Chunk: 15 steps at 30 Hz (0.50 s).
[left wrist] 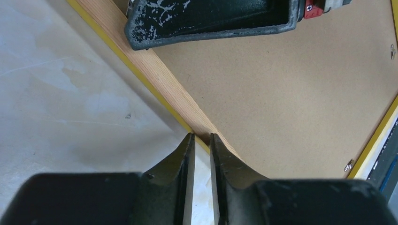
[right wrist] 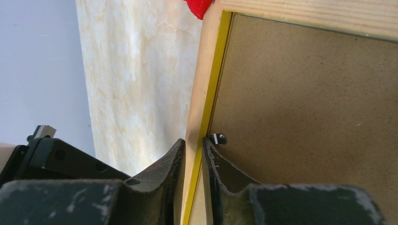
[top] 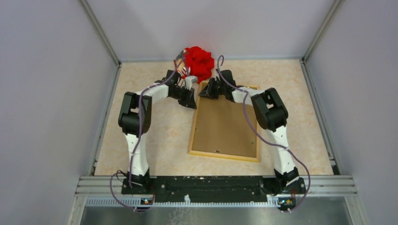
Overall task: Put the photo into the frame
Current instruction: Install the photo frame at the center of the board.
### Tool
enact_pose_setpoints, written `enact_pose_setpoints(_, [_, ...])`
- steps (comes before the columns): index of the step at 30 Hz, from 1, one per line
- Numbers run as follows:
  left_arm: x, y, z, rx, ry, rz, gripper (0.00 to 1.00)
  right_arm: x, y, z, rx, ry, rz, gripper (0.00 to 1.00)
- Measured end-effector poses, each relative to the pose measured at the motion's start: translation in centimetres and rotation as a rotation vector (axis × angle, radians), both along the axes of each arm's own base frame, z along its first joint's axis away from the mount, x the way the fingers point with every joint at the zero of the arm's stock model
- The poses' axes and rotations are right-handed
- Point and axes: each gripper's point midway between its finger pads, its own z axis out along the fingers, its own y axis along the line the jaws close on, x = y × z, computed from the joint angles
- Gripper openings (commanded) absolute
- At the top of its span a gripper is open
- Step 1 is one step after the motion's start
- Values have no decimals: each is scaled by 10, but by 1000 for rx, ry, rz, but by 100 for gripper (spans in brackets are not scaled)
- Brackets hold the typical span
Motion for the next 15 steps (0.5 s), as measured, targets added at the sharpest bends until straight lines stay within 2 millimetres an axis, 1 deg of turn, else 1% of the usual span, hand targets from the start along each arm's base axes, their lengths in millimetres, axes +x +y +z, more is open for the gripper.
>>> enact_pose_setpoints(1, [-1, 0, 0, 2, 4, -1, 31, 0, 0, 0, 4, -1, 1, 27])
enact_pose_setpoints(4, [-6, 2, -2, 10, 26, -5, 44, -3, 0, 4, 17, -3, 2, 45])
enact_pose_setpoints(6, [-11, 4, -4, 19, 44, -9, 50, -9, -3, 11, 17, -7, 4, 56])
enact_pose_setpoints(9, [-14, 8, -4, 28, 57, -11, 53, -18, -15, 29, 10, -13, -7, 67])
enact_pose_setpoints(11, [-16, 11, 0, 32, 60, -9, 54, -22, -28, 49, 5, -36, -23, 75])
enact_pose_setpoints(12, [-16, 13, 3, 34, 56, -9, 54, -23, -36, 60, 1, -54, -36, 83])
enact_pose_setpoints(13, [-16, 15, 5, 35, 50, -8, 54, -22, -47, 71, -6, -74, -56, 86])
enact_pose_setpoints(14, [-15, 18, 8, 37, 43, -7, 55, -20, -59, 83, -11, -94, -80, 94])
enact_pose_setpoints(15, [-15, 20, 10, 40, 36, -5, 54, -17, -75, 96, -23, -123, -112, 98])
